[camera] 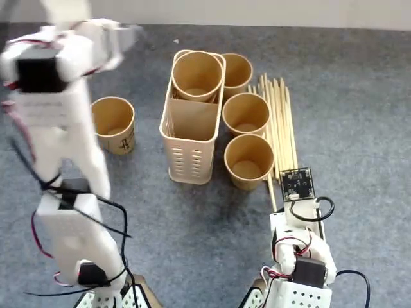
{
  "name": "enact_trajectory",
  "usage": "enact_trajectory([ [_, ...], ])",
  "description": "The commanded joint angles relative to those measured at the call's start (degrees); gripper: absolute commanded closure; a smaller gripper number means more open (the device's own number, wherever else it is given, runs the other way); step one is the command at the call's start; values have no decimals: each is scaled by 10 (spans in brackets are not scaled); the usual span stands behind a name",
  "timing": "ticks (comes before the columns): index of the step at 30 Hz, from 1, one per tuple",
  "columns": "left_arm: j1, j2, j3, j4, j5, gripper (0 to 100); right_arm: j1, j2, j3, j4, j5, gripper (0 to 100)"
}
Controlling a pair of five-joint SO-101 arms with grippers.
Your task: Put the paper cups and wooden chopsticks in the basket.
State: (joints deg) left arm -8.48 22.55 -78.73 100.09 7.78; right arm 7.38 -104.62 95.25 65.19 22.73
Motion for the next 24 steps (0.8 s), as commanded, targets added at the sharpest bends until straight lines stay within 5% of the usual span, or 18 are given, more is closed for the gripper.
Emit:
enact_trajectory([
  [1, -70, -8, -22, 10, -12, 713, 22, -4, 44, -11, 9, 835],
  [6, -135, -9, 69, 10, -33, 713, -13, 79, -180, 46, -12, 835],
  [10, -140, -8, 138, 9, -65, 713, -50, 370, -418, 71, -62, 835],
  [17, -133, -2, 173, 9, -93, 713, -175, 807, -895, 272, -146, 835],
  [24, -138, -2, 207, 8, -122, 713, -240, 953, -1003, 323, -150, 835],
])
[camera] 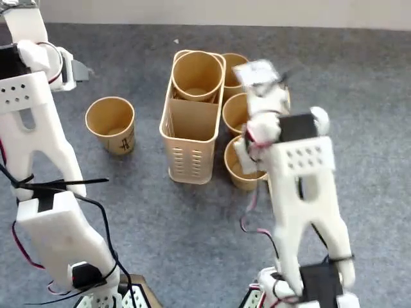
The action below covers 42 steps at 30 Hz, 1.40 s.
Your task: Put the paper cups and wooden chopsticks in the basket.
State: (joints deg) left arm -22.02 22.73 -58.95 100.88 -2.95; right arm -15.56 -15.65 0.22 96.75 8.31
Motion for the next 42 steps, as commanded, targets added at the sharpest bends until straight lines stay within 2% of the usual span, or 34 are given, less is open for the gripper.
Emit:
enact_trajectory([
  [1, -6, -4, 12, 0, -17, 713, 0, 79, -52, -2, -6, 835],
  [8, -8, -4, 38, 0, -55, 713, 78, 147, -53, -44, 14, 835],
  [14, -7, -4, 51, 0, -56, 713, 79, 148, -36, -53, 33, 835],
  [27, 22, -3, 165, -1, -100, 713, 79, 148, 149, -214, 35, 836],
  [36, 26, -3, 298, -102, -100, 714, 79, 148, 156, -215, 35, 836],
  [42, 28, -3, 349, -135, -108, 830, 79, 148, 156, -214, 35, 848],
])
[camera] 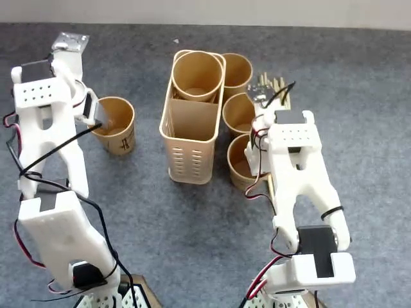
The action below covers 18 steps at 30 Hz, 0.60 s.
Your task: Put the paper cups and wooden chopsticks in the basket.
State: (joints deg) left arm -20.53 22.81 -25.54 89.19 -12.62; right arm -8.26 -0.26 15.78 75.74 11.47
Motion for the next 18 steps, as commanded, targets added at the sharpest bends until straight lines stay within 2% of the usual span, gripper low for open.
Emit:
enact_trajectory([
  [1, 13, -4, 16, -18, -11, 861, 6, -6, 0, -4, 4, 878],
  [3, 13, -4, 17, -18, -17, 941, 6, -6, 0, -5, 4, 980],
  [4, 13, -4, 17, -18, -19, 997, 6, -6, -1, -5, 4, 998],
  [10, 17, -10, -44, -4, -19, 995, 10, -10, -7, 37, 4, 992],
  [14, 16, -7, -239, 82, -19, 995, 16, -36, -84, 125, 22, 992],
  [18, 36, -11, -429, 119, -18, 995, 22, -95, -180, 218, 23, 992],
])
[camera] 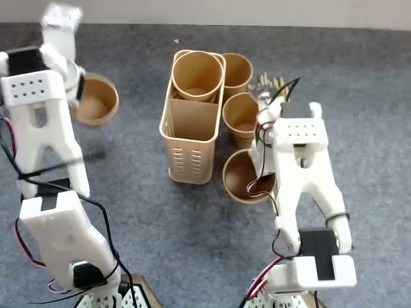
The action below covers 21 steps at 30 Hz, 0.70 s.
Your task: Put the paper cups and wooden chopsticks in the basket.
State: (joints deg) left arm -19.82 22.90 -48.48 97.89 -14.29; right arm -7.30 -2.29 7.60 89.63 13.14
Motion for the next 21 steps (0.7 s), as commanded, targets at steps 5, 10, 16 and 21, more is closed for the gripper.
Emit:
enact_trajectory([
  [5, 116, -66, -261, 30, 20, 996, 14, -130, -176, 115, 6, 993],
  [10, 247, -120, -257, 29, 53, 996, 62, -141, -171, 114, 6, 993],
  [16, 340, -127, -220, 31, 118, 996, 100, -140, -191, 114, 42, 993],
  [21, 359, -129, -145, 33, 185, 996, 113, -137, -193, 114, 57, 993],
])
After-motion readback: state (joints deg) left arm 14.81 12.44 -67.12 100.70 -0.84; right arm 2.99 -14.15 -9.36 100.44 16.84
